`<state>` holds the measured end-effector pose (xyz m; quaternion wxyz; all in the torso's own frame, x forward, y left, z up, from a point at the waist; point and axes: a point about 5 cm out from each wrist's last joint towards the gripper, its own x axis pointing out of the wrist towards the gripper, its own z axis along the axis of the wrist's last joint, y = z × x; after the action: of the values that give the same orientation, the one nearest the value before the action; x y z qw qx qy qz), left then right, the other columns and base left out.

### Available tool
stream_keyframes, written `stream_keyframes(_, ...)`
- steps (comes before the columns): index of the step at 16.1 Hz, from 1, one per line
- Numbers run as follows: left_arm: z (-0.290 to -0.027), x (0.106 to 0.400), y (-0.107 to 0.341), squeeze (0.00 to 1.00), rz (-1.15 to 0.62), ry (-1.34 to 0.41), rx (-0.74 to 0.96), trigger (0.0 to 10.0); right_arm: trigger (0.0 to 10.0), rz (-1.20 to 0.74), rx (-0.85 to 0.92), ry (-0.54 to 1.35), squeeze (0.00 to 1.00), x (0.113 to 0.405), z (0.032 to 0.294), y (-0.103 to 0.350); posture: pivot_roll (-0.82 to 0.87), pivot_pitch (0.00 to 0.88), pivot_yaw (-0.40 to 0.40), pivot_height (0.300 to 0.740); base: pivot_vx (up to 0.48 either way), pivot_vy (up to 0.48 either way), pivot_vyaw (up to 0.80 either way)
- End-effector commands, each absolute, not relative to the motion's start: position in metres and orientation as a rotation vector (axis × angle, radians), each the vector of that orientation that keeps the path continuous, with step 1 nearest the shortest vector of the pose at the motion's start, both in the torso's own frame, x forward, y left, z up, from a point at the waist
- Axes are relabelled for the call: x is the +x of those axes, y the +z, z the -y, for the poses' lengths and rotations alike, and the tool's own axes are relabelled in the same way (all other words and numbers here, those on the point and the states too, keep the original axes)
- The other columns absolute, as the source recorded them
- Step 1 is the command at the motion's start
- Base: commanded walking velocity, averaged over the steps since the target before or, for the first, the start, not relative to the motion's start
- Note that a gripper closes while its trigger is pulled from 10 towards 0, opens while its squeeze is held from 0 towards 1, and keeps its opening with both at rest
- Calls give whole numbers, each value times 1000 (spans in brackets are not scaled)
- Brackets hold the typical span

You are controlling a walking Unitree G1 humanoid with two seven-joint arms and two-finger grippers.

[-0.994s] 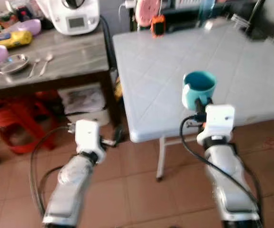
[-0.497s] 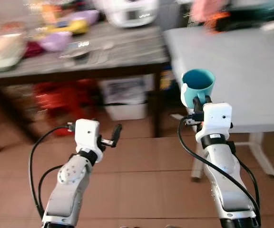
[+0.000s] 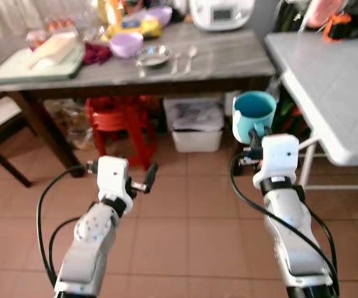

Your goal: Setting the table

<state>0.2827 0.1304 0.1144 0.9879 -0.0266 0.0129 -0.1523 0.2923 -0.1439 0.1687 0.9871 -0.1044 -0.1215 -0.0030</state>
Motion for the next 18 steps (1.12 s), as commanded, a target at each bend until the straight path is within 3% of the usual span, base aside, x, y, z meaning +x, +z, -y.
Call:
stream_keyframes(1,-126,283,115,0,-29,-321,-45,10000,10000,259,-207,-26,0,290,149,172,-75,93,76,740,0,458,0)
stream_keyframes(4,-126,283,115,0,-24,-320,-48,10000,10000,260,-204,-24,0,291,148,172,-76,93,75,740,0,408,0)
stream_keyframes(18,-124,282,124,0,43,-367,-72,10000,10000,261,-203,-22,0,291,148,172,-76,90,80,740,0,0,0)
